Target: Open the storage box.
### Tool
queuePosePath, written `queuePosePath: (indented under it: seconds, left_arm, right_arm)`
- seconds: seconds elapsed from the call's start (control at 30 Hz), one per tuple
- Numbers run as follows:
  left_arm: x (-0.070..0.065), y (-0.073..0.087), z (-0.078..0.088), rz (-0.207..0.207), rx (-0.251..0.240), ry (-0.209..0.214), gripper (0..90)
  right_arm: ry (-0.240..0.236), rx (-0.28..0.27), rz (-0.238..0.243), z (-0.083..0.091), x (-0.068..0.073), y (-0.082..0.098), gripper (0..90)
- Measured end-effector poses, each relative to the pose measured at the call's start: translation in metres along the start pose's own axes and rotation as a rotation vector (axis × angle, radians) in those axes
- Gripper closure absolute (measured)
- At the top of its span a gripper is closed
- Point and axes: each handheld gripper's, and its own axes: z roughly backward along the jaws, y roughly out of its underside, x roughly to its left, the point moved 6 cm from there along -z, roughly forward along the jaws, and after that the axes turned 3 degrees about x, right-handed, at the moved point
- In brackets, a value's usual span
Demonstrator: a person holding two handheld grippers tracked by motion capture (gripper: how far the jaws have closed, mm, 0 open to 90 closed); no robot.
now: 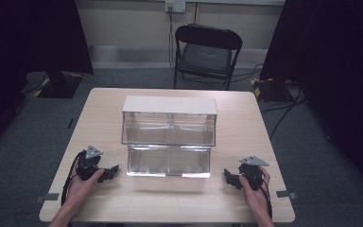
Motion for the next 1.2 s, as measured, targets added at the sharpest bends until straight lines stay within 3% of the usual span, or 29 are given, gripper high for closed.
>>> queuePosePath:
  seconds: [0.1, 0.2, 0.4, 0.47, 0.63, 0.83, 1.0, 1.2]
  left_arm:
    - [0.000, 0.000, 0.001, -0.004, 0.000, 0.006, 4.8]
    - [0.003, 0.001, 0.005, -0.007, -0.004, -0.003, 15.5]
    - [0.000, 0.001, 0.008, 0.018, -0.001, 0.028, 16.7]
    - [-0.001, 0.002, 0.010, -0.006, 0.013, 0.029, 18.2]
    - [-0.009, -0.002, 0.018, 0.005, -0.025, 0.076, 19.2]
    - [-0.017, -0.007, 0.030, -0.033, -0.077, 0.106, 18.7]
    - [-0.022, -0.009, 0.033, -0.061, -0.079, 0.103, 18.3]
    - [-0.026, -0.012, 0.040, -0.049, -0.107, 0.124, 18.8]
  right_arm:
    - [0.000, 0.000, 0.000, 0.000, 0.000, 0.000, 15.4]
    - [-0.001, 0.000, 0.000, 0.000, 0.000, 0.000, 15.4]
    - [-0.001, 0.000, 0.000, 0.000, 0.000, 0.000, 15.4]
    - [-0.001, 0.000, 0.000, 0.000, 0.000, 0.000, 15.4]
    - [-0.001, 0.000, 0.000, 0.000, 0.000, 0.000, 15.3]
    - [-0.003, 0.000, 0.000, 0.000, 0.000, 0.000, 15.2]
    - [-0.003, 0.000, 0.000, 0.000, 0.000, 0.000, 15.2]
    - [-0.003, 0.000, 0.001, 0.000, 0.000, 0.000, 15.2]
